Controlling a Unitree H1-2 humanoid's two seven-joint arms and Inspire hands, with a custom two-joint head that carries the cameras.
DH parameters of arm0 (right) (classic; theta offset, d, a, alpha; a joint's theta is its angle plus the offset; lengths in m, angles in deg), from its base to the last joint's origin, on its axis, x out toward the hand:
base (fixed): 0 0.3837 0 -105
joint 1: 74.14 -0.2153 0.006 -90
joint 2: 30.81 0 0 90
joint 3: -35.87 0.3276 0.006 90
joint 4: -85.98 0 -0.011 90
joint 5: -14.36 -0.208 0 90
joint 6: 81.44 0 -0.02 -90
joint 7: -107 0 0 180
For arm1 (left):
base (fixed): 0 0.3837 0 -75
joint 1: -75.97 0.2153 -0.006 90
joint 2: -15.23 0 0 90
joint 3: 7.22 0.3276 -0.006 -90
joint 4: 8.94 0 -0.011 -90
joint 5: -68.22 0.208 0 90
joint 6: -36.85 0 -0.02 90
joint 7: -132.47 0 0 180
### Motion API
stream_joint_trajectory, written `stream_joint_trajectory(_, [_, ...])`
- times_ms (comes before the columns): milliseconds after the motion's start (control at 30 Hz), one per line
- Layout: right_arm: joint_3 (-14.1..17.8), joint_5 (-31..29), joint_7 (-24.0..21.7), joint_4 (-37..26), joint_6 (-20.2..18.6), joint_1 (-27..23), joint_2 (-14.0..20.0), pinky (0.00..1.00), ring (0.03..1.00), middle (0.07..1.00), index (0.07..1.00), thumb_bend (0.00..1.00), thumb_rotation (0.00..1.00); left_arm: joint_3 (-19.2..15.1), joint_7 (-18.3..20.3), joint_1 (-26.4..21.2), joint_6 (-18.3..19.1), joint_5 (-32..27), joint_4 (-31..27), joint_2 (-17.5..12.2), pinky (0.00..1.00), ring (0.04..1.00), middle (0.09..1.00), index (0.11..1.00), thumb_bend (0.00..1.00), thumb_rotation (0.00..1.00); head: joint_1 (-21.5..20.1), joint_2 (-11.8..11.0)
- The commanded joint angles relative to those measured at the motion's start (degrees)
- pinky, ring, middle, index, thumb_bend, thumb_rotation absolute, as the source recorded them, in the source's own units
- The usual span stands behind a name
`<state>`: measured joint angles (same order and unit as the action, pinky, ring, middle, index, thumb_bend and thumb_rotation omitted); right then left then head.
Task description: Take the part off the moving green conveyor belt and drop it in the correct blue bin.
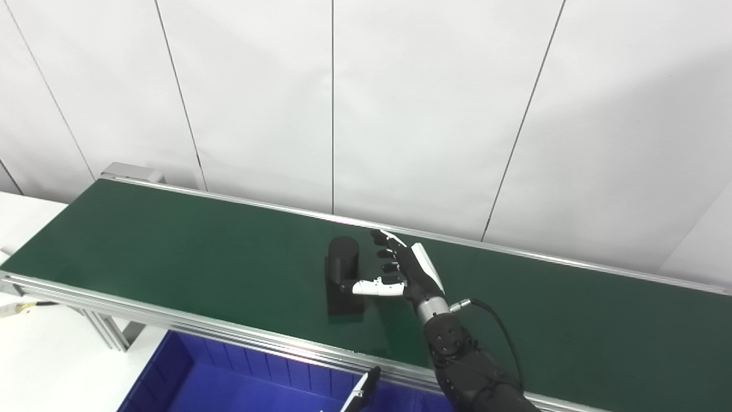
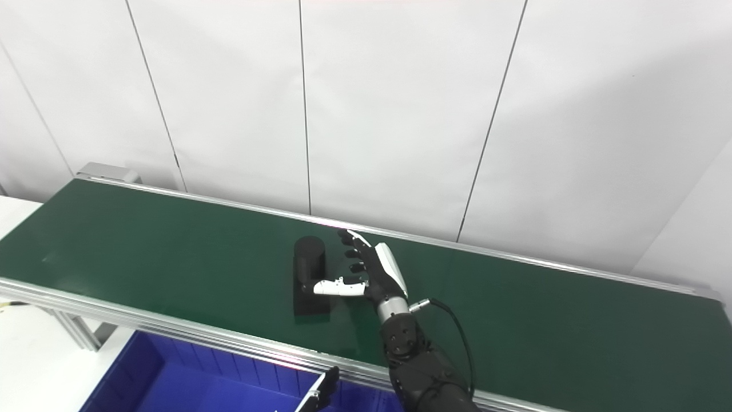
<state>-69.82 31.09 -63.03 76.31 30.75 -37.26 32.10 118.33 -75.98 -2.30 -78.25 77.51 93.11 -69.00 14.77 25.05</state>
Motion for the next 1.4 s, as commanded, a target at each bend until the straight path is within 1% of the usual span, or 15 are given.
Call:
stream_joint_trajectory(0, [0.0,-0.1,0.2,-0.8,0.4,-3.4,-0.5,0.73,0.835,0.88,0.881,0.99,0.32,0.2,-1.1,0.2,-1.8,0.9,-1.5,-0.3,0.76,0.866,0.882,0.86,0.87,0.83,-0.1,0.1])
stream_joint_trajectory(400, [0.1,0.0,0.2,-0.8,0.1,-3.9,-0.1,0.71,0.83,0.877,0.871,0.96,0.33,1.7,-3.1,0.1,-1.8,1.7,-1.5,-1.1,0.78,0.866,0.884,0.863,0.86,0.84,-0.1,0.2])
stream_joint_trajectory(500, [0.3,-0.1,0.7,-0.8,0.2,-3.6,-0.1,0.7,0.814,0.854,0.847,0.95,0.3,1.9,-3.4,0.2,-1.8,1.8,-1.6,-1.2,0.78,0.865,0.883,0.864,0.86,0.84,-0.1,0.3])
stream_joint_trajectory(567, [0.8,-0.5,1.4,-0.8,0.0,-3.4,-0.2,0.65,0.772,0.822,0.82,0.94,0.27,1.9,-3.4,0.3,-1.8,1.6,-1.7,-1.3,0.78,0.865,0.883,0.865,0.86,0.84,-0.1,0.4])
stream_joint_trajectory(600, [1.0,-0.6,1.6,-0.7,-0.1,-3.3,-0.3,0.63,0.739,0.785,0.792,0.92,0.23,2.0,-3.4,0.4,-1.8,1.5,-1.8,-1.3,0.78,0.865,0.883,0.866,0.86,0.84,-0.1,0.4])
stream_joint_trajectory(633, [1.5,-1.0,2.3,-0.7,0.0,-3.2,-0.4,0.62,0.731,0.775,0.785,0.91,0.22,2.0,-3.5,0.4,-1.8,1.6,-1.8,-1.3,0.78,0.865,0.883,0.866,0.86,0.83,-0.2,0.5])
stream_joint_trajectory(667, [1.9,-1.2,2.8,-0.6,0.0,-3.1,-0.4,0.54,0.62,0.678,0.724,0.86,0.13,2.0,-3.5,0.4,-1.8,1.6,-1.9,-1.4,0.78,0.866,0.884,0.867,0.86,0.84,-0.2,0.5])
stream_joint_trajectory(700, [2.0,-1.1,3.7,-0.5,-0.3,-3.0,-0.5,0.51,0.582,0.645,0.703,0.84,0.1,2.1,-3.7,0.4,-1.8,1.7,-1.9,-1.4,0.78,0.866,0.884,0.867,0.86,0.84,-0.3,0.5])
stream_joint_trajectory(733, [1.7,-0.6,4.9,-0.5,-0.7,-3.0,-0.5,0.45,0.512,0.536,0.606,0.65,0.04,2.1,-3.8,0.4,-1.8,1.8,-1.9,-1.5,0.78,0.867,0.885,0.869,0.86,0.84,-0.3,0.6])
stream_joint_trajectory(767, [1.4,-0.1,5.9,-0.4,-1.0,-2.9,-0.5,0.38,0.438,0.471,0.542,0.56,0.01,2.1,-3.8,0.4,-1.8,1.8,-2.0,-1.5,0.79,0.869,0.885,0.87,0.86,0.85,-0.3,0.7])
stream_joint_trajectory(867, [0.9,0.6,7.1,-0.3,-2.0,-2.9,-0.2,0.32,0.377,0.44,0.525,0.53,0.0,2.2,-3.7,0.5,-1.8,1.8,-2.2,-1.6,0.79,0.871,0.886,0.87,0.86,0.85,-0.4,0.8])
stream_joint_trajectory(933, [0.7,0.8,7.2,-0.2,-2.8,-3.0,-0.1,0.31,0.369,0.435,0.523,0.52,0.0,2.2,-3.7,0.5,-1.8,1.6,-2.2,-1.7,0.79,0.87,0.886,0.87,0.86,0.85,-0.4,0.9])
stream_joint_trajectory(1033, [0.3,1.1,7.1,-0.1,-3.9,-3.0,0.2,0.32,0.383,0.47,0.54,0.51,0.0,2.3,-3.7,0.4,-1.8,1.6,-2.2,-1.7,0.79,0.871,0.886,0.871,0.86,0.85,-0.4,0.9])
stream_joint_trajectory(1133, [-0.1,1.2,7.0,-0.1,-3.3,-2.8,0.5,0.31,0.374,0.48,0.545,0.51,0.0,2.1,-3.4,0.5,-1.8,1.7,-2.3,-1.7,0.79,0.87,0.887,0.873,0.87,0.85,-0.6,0.8])
stream_joint_trajectory(1367, [-0.4,0.9,6.3,0.0,-2.9,-2.5,1.3,0.31,0.377,0.495,0.538,0.51,0.0,2.1,-3.4,0.3,-1.8,1.8,-2.3,-1.7,0.79,0.871,0.886,0.871,0.87,0.85,-0.9,0.9])
